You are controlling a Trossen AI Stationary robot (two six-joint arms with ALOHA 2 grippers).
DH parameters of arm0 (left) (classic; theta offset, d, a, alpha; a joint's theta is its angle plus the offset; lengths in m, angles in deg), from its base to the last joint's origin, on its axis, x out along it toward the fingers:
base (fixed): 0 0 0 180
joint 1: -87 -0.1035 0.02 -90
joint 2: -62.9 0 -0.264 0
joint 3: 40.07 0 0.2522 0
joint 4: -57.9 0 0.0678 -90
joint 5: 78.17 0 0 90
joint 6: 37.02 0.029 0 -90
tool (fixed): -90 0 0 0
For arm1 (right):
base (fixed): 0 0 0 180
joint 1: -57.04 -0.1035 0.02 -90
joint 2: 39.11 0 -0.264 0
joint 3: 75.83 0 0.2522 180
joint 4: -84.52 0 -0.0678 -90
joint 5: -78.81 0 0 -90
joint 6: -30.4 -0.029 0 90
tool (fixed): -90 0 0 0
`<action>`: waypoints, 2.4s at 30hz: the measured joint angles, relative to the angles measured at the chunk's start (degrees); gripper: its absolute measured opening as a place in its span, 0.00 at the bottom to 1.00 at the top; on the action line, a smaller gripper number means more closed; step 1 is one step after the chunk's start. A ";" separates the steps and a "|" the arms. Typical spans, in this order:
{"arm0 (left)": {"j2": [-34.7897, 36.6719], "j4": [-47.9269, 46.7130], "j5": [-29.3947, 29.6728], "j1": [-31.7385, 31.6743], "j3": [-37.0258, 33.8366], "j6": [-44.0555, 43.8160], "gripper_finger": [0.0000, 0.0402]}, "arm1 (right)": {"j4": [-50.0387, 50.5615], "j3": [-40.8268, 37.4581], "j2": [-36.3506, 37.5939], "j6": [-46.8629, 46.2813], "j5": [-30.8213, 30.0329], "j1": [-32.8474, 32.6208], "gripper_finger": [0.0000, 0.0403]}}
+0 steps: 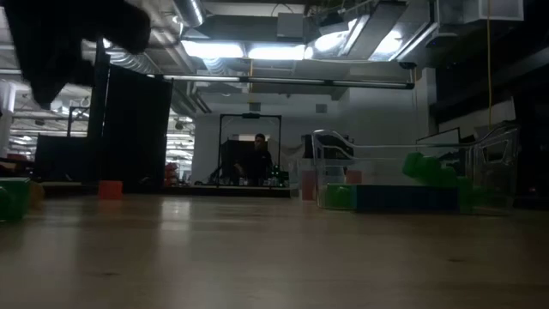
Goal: Sort blocks by size
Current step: Put the large green 4 stud game piece into the bottom transparent bin
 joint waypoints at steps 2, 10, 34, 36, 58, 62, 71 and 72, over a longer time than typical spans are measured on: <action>0.09 1.80 0.00 -0.02 -3.41 -0.50 0.34 | -0.55 0.00 0.00 0.00 0.00 0.00 0.37; 0.05 14.87 -1.38 -0.02 -12.89 -1.78 0.34 | -2.00 0.02 0.00 -0.02 0.00 0.00 0.37; 0.03 33.77 -4.48 3.06 -22.01 -9.22 0.34 | -2.03 0.02 0.00 -0.02 0.00 0.00 0.37; 0.02 33.63 -4.48 3.47 -22.01 -9.22 0.34 | -2.02 0.02 0.00 -0.02 0.00 0.00 0.37; -2.77 35.01 -2.57 4.94 -22.01 -6.92 0.34 | -2.13 0.02 0.00 -0.02 0.00 0.00 0.37; -4.15 35.65 -3.31 4.92 -21.80 -4.93 0.33 | -2.18 0.02 0.00 0.00 0.00 0.00 0.37; -4.30 39.59 -3.23 4.92 -21.84 -2.81 0.06 | -2.18 0.02 0.00 -0.02 0.00 0.00 0.37; -4.30 39.94 -3.21 4.92 -21.86 -2.73 0.03 | -2.18 0.02 0.00 -0.02 0.00 0.00 0.37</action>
